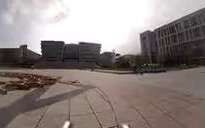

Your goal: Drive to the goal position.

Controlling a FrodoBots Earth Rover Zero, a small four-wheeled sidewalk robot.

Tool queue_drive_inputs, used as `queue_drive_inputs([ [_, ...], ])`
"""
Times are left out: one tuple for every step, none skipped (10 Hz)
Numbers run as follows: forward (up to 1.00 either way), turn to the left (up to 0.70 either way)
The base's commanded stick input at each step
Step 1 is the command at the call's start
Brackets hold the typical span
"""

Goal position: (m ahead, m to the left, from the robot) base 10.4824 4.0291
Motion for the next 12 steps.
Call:
queue_drive_inputs([
  [0.70,0.00],
  [0.70,0.00],
  [0.70,0.00],
  [0.70,0.00],
  [0.70,0.00],
  [0.70,0.00],
  [0.70,0.00],
  [0.70,0.00],
  [0.70,0.00],
  [0.70,0.00],
  [0.70,0.00],
  [0.70,0.00],
])
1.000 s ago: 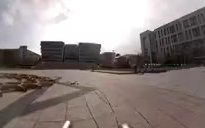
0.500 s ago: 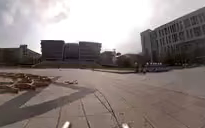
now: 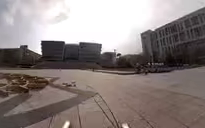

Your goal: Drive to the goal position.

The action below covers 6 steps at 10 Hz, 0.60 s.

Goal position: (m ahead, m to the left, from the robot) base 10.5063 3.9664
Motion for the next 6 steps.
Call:
queue_drive_inputs([
  [0.70,0.00],
  [0.70,0.00],
  [0.70,0.00],
  [0.70,0.00],
  [0.70,0.00],
  [0.70,0.00],
])
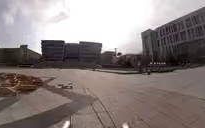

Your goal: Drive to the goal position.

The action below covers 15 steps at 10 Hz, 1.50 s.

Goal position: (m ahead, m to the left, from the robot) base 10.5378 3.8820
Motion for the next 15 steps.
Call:
queue_drive_inputs([
  [0.70,0.00],
  [0.70,0.00],
  [0.70,0.00],
  [0.70,0.00],
  [0.70,0.00],
  [0.70,0.00],
  [0.70,0.00],
  [0.70,0.00],
  [0.70,0.00],
  [0.70,0.00],
  [0.70,0.00],
  [0.70,0.00],
  [0.70,0.00],
  [0.70,0.00],
  [0.70,0.00],
])
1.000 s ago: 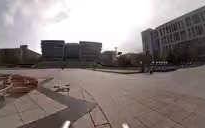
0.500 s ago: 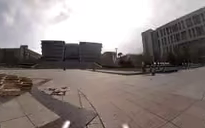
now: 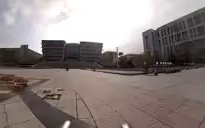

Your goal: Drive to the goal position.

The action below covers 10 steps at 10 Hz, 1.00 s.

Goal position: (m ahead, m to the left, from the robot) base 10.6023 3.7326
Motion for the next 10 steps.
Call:
queue_drive_inputs([
  [0.70,0.00],
  [0.70,0.00],
  [0.70,0.00],
  [0.70,0.00],
  [0.70,0.00],
  [0.70,0.00],
  [0.70,0.00],
  [0.70,0.00],
  [0.70,0.00],
  [0.70,0.00],
])
